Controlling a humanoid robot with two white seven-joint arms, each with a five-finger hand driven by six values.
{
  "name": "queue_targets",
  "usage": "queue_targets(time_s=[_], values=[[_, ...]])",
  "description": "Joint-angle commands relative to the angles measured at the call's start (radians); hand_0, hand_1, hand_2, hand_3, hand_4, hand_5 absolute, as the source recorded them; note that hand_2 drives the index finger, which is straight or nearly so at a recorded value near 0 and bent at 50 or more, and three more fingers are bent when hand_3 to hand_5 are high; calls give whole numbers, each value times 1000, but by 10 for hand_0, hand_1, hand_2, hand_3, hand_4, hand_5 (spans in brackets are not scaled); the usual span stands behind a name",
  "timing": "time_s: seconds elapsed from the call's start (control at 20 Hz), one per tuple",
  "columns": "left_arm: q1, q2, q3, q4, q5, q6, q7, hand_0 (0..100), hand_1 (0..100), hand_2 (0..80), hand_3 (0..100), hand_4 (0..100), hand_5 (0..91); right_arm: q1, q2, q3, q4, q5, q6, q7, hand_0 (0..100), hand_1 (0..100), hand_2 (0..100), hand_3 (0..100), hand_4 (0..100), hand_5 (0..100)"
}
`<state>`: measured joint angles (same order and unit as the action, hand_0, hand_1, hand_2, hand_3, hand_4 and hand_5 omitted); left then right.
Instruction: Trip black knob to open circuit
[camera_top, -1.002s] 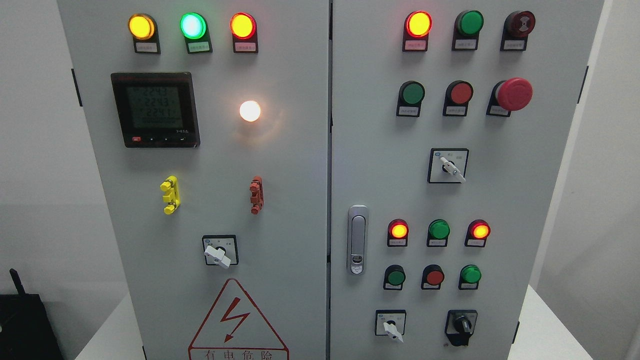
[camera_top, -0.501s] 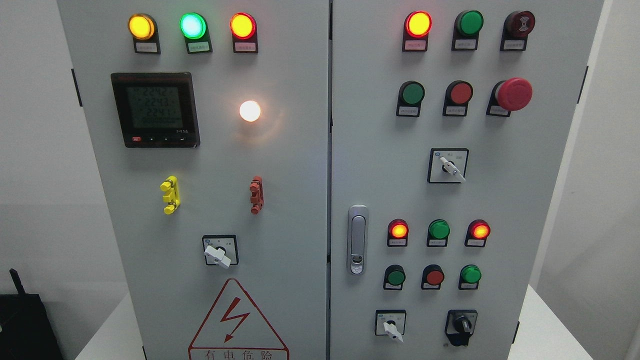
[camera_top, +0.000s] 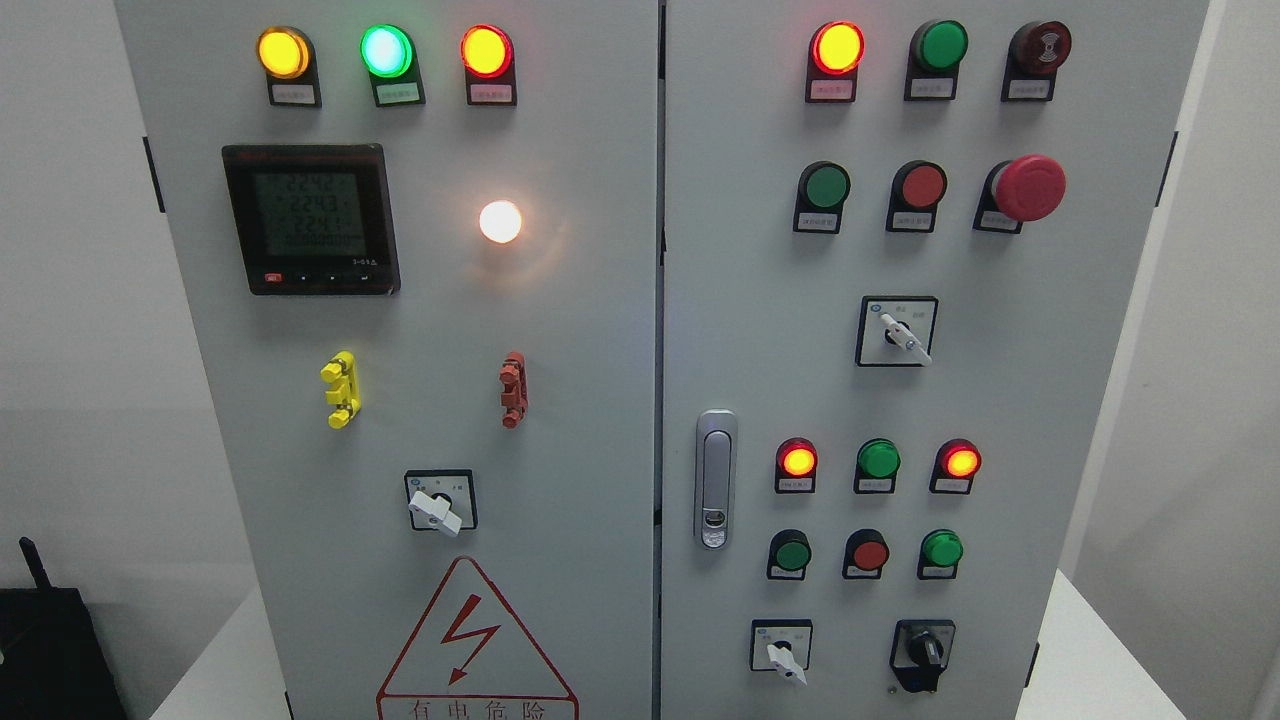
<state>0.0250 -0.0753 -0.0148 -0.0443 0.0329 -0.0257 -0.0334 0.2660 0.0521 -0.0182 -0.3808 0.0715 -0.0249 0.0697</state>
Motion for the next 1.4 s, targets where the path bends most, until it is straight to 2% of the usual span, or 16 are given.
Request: queue_targets(time_s=[0.0,0.15,0.5,0.65,1.0,1.15,1.2,1.35], values=[[-2,0,3,0,1,-3,0,120,389,0,0,0,0,21,-3,-6,-94,-4,-7,22,0,104,0,75,0,0],[-2,0,3,0,2,-2,0,120,389,0,0,0,0,47,-5,-8,-185,-6,-9,51,0,95,0,137,36,0],[-2,0,3,0,2,-3,0,120,389,0,0,0,0,64,-1,-31,-286,-6,-69,53,0,82,0,364,233,0],[-2,0,3,0,2,-3,0,120,389,0,0,0,0,75,0,-37,-312,-6,-124,48,0,81,0,454,284,1],[-2,0,3,0,2,-2,0,120,389,0,0,0,0,110,3,-48,-466,-4,-135,38,0,71,0,566,383,130],[-2,0,3,0,2,-2,0,120,389,0,0,0,0,118,26,-72,-524,-4,-136,36,0,67,0,605,437,180],[-2,0,3,0,1,-3,0,120,389,0,0,0,0,118,32,-78,-542,-4,-138,32,0,64,0,625,466,228],[-2,0,3,0,2,-3,0,120,389,0,0,0,0,125,37,-80,-595,-4,-147,9,0,61,0,672,522,301]])
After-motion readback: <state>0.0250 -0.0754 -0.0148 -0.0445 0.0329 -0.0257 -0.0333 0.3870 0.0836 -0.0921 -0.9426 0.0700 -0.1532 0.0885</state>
